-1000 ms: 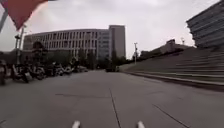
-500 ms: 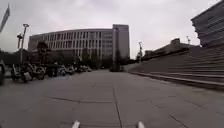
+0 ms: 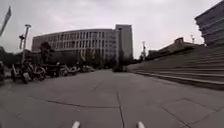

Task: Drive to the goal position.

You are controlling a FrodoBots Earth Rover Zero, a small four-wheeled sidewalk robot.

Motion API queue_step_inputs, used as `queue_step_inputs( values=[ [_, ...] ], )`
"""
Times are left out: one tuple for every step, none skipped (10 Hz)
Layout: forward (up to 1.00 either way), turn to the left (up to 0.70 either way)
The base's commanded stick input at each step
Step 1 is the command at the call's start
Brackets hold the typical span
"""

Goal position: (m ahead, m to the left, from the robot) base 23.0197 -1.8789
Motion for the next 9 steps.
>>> queue_step_inputs(
  values=[
    [0.60,0.00],
    [0.60,0.00],
    [0.60,0.00],
    [0.60,0.00],
    [0.60,0.00],
    [0.60,0.00],
    [0.60,0.00],
    [0.60,0.00],
    [0.60,0.00]
  ],
)
